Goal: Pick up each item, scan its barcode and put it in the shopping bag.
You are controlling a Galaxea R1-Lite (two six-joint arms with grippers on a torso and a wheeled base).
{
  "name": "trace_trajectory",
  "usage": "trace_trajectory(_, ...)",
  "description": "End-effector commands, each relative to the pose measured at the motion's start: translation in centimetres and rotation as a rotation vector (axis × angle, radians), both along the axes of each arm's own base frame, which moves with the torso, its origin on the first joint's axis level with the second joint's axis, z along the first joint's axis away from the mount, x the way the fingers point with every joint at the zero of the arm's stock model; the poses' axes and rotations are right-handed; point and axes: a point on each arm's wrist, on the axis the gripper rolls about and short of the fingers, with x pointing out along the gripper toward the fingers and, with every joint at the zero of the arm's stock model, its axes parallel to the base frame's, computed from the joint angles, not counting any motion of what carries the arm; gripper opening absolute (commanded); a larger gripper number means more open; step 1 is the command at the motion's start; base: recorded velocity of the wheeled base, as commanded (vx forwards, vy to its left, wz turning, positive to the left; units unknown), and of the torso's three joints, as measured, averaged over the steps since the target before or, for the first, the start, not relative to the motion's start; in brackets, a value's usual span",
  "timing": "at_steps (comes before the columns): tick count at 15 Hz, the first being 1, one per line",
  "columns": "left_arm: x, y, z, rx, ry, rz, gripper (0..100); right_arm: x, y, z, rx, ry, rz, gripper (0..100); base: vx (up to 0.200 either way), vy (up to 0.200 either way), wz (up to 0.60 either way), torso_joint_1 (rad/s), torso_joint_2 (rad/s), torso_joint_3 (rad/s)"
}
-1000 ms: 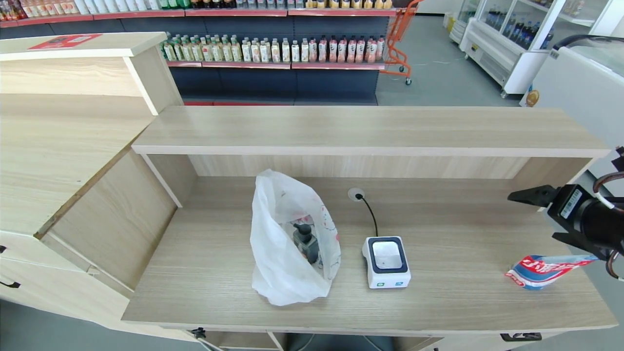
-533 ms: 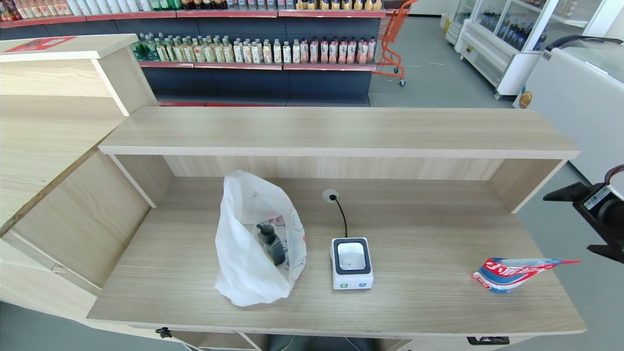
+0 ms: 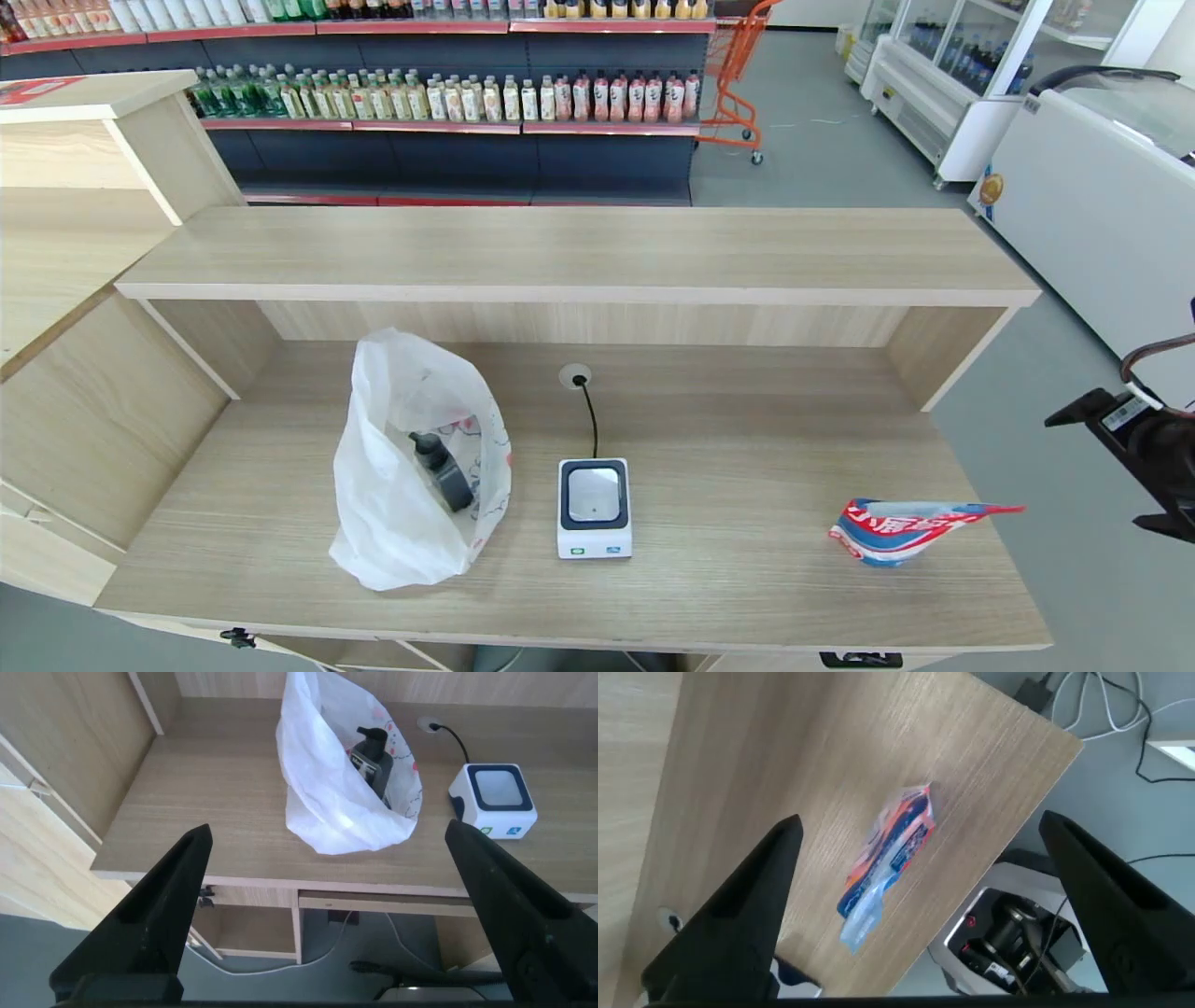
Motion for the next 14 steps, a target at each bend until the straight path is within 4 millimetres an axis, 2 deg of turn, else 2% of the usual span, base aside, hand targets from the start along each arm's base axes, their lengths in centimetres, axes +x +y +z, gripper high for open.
trace_trajectory(1, 0.0, 0.0, 0.0, 0.001, 0.000, 0.000, 100, 1.7, -0.1, -2.5, 0.027, 0.112, -0.003, 100, 0.000, 0.000, 0.00, 0.000, 0.00, 0.000)
trace_trajectory(4, 0.0, 0.0, 0.0, 0.001, 0.000, 0.000, 100, 3.4, 0.7, -4.5, 0.054, 0.175, 0.013, 100, 0.000, 0.000, 0.00, 0.000, 0.00, 0.000)
trace_trajectory(8, 0.0, 0.0, 0.0, 0.001, 0.000, 0.000, 100, 5.4, 2.6, -6.1, 0.069, 0.212, 0.062, 100, 0.000, 0.000, 0.00, 0.000, 0.00, 0.000)
trace_trajectory(10, 0.0, 0.0, 0.0, 0.001, 0.000, 0.000, 100, 7.6, 3.3, -8.5, 0.041, 0.239, 0.069, 100, 0.000, 0.000, 0.00, 0.000, 0.00, 0.000)
trace_trajectory(14, 0.0, 0.0, 0.0, 0.001, 0.000, 0.000, 100, 10.1, 5.9, -12.1, 0.006, 0.230, 0.175, 100, 0.000, 0.000, 0.00, 0.000, 0.00, 0.000)
